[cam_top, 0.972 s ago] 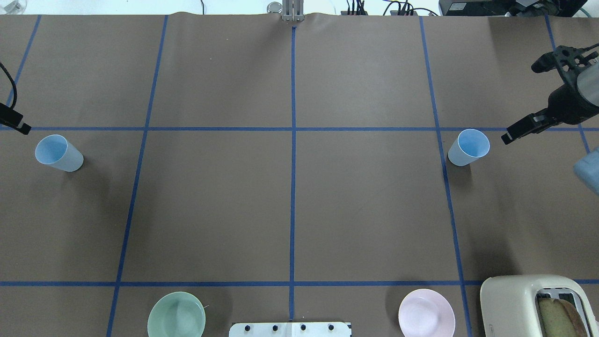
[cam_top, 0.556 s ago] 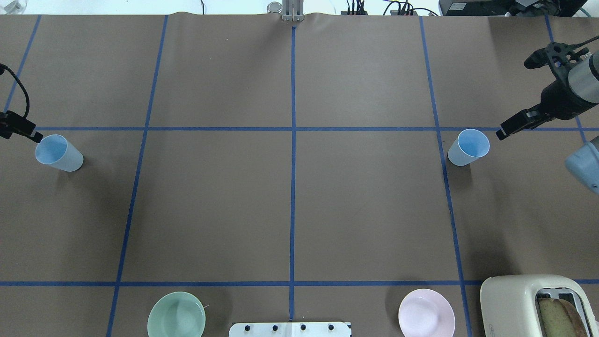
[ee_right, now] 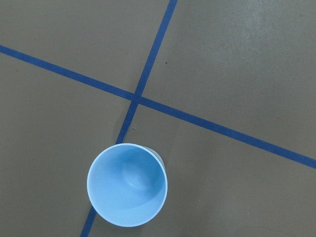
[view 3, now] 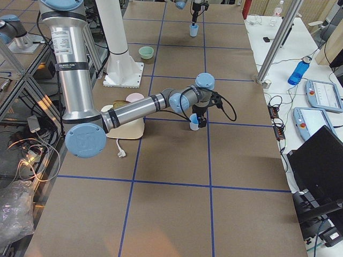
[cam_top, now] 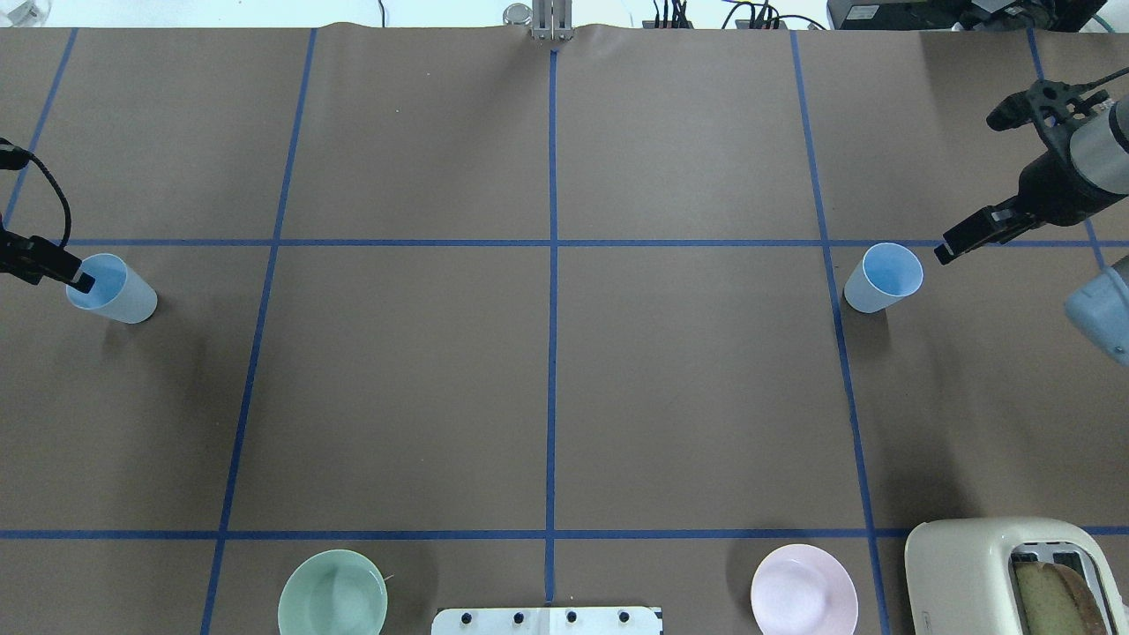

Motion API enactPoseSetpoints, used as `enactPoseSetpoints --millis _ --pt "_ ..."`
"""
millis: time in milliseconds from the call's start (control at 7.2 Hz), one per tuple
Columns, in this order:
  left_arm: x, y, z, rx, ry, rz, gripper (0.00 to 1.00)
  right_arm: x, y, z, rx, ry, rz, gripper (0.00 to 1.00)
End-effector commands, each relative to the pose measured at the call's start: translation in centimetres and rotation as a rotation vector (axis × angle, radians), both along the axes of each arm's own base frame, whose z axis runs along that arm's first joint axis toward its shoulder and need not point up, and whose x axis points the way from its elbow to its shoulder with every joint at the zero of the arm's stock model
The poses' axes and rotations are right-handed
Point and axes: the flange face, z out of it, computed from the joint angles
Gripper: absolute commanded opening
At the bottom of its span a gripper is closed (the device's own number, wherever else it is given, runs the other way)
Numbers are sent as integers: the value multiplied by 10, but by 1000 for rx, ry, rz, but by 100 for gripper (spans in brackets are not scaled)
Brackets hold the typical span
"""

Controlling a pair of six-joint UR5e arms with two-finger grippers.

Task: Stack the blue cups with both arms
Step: 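Lower the left gripper onto a light-blue cup while the right descends onto another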

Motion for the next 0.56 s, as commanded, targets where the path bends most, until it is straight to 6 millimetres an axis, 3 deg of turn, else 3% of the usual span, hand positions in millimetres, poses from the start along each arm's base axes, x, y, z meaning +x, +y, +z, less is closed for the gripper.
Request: enactPoseSetpoints --millis 0,278,417 --pt "7 8 4 -1 4 18 47 -4 -4 2 -4 3 -4 99" --pt "10 7 -7 15 13 24 0 -6 -5 4 -8 4 -5 99" --pt "10 6 -13 24 17 22 0 -6 -5 5 -8 5 -6 99"
